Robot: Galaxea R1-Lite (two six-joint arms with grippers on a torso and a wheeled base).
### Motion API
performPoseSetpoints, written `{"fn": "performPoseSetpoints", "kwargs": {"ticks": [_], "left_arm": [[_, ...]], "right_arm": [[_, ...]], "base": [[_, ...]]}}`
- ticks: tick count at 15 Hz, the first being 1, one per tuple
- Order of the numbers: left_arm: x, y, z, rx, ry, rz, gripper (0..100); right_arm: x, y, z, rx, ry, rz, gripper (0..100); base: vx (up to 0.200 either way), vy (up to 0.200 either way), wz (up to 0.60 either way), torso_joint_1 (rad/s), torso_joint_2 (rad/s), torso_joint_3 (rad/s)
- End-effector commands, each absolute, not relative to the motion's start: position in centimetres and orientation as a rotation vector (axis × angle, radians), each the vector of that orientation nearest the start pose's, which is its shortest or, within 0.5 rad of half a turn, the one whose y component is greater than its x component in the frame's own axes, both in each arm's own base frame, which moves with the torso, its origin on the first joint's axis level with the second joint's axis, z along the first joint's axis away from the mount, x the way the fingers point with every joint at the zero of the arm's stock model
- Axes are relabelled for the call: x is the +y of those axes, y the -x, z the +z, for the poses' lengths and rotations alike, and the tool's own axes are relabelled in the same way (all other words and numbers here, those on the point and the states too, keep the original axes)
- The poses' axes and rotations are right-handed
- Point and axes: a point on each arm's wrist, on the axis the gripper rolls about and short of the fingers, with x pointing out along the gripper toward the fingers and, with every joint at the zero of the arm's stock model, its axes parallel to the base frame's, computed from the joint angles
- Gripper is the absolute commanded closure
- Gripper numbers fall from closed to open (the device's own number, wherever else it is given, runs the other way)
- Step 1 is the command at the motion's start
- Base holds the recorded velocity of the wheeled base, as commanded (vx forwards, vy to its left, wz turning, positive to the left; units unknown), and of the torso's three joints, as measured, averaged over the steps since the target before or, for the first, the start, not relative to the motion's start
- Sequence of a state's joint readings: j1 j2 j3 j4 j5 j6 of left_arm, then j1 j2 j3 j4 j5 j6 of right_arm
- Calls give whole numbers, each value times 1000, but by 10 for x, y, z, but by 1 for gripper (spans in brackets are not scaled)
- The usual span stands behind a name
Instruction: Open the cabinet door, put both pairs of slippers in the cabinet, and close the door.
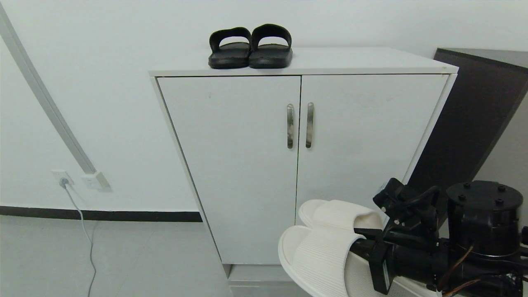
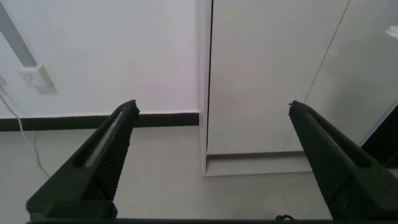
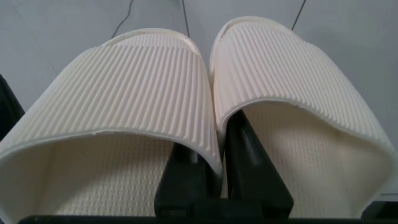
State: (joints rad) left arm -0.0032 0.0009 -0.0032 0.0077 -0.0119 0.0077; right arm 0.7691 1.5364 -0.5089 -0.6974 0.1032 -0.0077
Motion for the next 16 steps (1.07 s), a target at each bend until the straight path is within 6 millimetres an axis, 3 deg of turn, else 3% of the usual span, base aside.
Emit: {"fn": "performPoseSetpoints", "kwargs": {"ticks": [1,6,9,12,16], "left_arm": [[0,23,75,11,-8,-15,0],[0,19,79,59,-38,-36,0],[-2,17,146,-3,82,-105,0],[-6,-23,163,171,88,-258,0],[-12,-69,175,209,109,-497,0]], "right_arm": [[170,-172,155,324,118,867,100],[171,-174,150,331,124,864,100],[171,-174,150,329,125,861,100],[169,-172,150,313,118,862,100],[170,-174,148,308,118,861,100]], "base": [[0,0,0,-32,447,422],[0,0,0,-2,180,167],[0,0,0,0,0,0],[0,0,0,0,0,0],[0,0,0,0,0,0]]}}
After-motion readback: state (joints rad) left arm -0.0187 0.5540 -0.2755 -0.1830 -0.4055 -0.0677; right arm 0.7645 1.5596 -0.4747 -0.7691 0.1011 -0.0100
